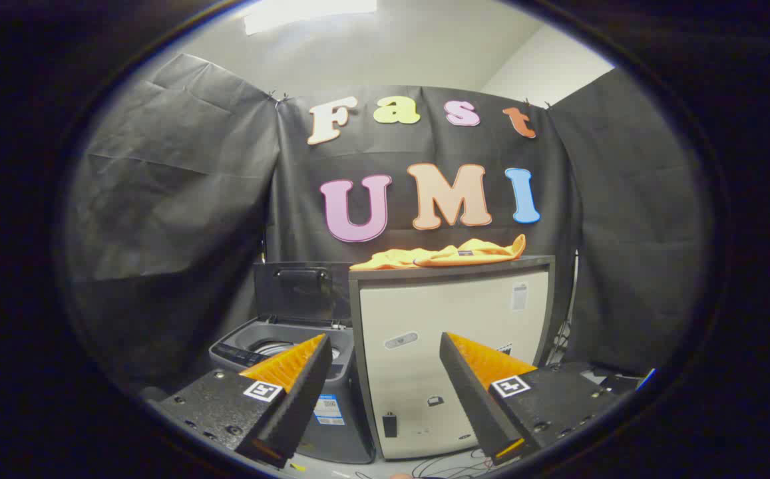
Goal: Put the clothes into the washing machine and then close the washing machine lid.
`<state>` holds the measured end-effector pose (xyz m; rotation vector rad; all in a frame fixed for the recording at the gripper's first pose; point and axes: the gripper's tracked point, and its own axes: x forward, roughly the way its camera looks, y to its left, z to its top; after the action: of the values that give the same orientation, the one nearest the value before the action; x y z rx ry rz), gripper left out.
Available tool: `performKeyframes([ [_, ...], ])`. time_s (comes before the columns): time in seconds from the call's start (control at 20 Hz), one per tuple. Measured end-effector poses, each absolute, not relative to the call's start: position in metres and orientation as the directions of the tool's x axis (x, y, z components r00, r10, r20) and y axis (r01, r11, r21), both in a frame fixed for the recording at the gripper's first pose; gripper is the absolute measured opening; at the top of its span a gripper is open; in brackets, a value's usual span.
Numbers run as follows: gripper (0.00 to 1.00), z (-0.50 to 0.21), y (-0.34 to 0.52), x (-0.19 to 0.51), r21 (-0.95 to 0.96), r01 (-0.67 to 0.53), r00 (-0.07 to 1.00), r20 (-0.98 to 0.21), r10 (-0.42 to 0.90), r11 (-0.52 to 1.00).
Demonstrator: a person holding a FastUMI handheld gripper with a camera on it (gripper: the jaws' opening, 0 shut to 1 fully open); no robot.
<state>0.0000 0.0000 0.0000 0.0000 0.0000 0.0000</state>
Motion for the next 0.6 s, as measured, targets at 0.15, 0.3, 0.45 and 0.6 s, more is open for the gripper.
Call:
performKeyframes([
  [0.15, 0.98, -0.009, -0.001, -0.001, -0.007, 0.002, 1.0, -0.014, -0.002, 1.0],
  [0.3, 0.98, -0.018, -0.002, -0.002, 0.01, 0.001, 1.0, -0.03, -0.001, 1.0],
  [0.45, 0.98, -0.02, -0.005, -0.003, 0.023, 0.007, 0.999, -0.032, -0.006, 1.0],
  [0.6, 0.97, -0.022, -0.009, -0.004, 0.03, 0.015, 0.999, -0.034, -0.014, 0.999],
])
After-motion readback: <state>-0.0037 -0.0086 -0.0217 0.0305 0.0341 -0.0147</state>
